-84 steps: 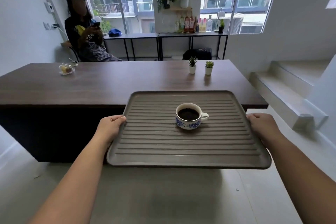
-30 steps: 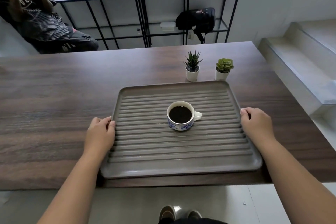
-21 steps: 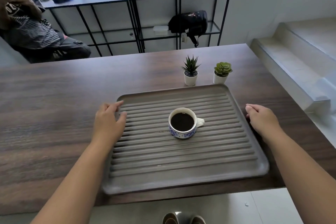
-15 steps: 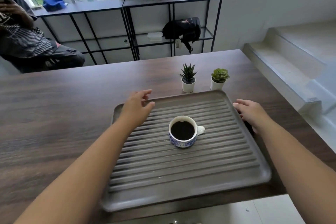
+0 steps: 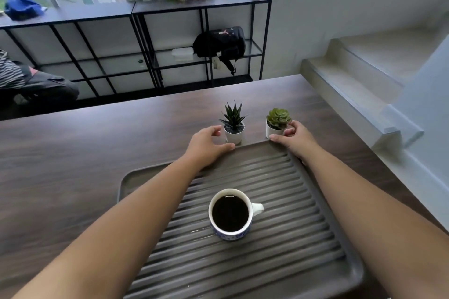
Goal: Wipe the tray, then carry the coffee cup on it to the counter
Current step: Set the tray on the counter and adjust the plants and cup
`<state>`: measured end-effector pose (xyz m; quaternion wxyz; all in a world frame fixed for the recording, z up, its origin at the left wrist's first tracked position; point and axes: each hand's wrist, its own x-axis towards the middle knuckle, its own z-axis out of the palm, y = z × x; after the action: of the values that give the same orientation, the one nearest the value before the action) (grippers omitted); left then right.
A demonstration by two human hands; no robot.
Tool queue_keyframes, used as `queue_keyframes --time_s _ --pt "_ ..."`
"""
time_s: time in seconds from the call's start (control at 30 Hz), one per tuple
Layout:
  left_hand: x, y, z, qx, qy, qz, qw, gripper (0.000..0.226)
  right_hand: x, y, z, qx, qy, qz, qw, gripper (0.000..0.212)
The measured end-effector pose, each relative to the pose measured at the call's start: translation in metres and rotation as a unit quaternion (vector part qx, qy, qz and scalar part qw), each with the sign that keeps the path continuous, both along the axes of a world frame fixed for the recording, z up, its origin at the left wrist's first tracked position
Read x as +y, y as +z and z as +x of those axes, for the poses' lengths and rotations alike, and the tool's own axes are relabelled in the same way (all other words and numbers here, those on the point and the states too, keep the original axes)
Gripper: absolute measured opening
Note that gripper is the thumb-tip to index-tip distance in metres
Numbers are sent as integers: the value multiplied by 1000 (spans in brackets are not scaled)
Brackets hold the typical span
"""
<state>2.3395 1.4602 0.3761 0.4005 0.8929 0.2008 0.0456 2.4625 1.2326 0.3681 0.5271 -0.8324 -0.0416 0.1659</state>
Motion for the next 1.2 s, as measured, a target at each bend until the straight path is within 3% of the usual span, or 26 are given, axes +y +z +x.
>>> queue_keyframes --time_s 0.23,0.43,0.7,0.97,1.13,1.2 --pt "-4 3 33 -13 4 -37 999 75 9 -9 13 -14 -13 53 998 58" --pt "-8 2 42 -24 -4 -55 998 62 9 -12 16 -36 -19 44 998 37" --pt "-25 1 72 -15 -17 -67 997 71 11 -13 22 -42 -50 29 997 59" --pt "-36 -1 84 -15 -41 -41 998 69 7 -16 23 -56 -35 34 997 40" --pt "-24 0 69 -21 -33 -34 999 76 -4 -11 12 -55 -53 10 997 79" --pt "-10 2 45 -40 -23 -22 999 73 -17 -11 0 -53 -56 -5 997 82"
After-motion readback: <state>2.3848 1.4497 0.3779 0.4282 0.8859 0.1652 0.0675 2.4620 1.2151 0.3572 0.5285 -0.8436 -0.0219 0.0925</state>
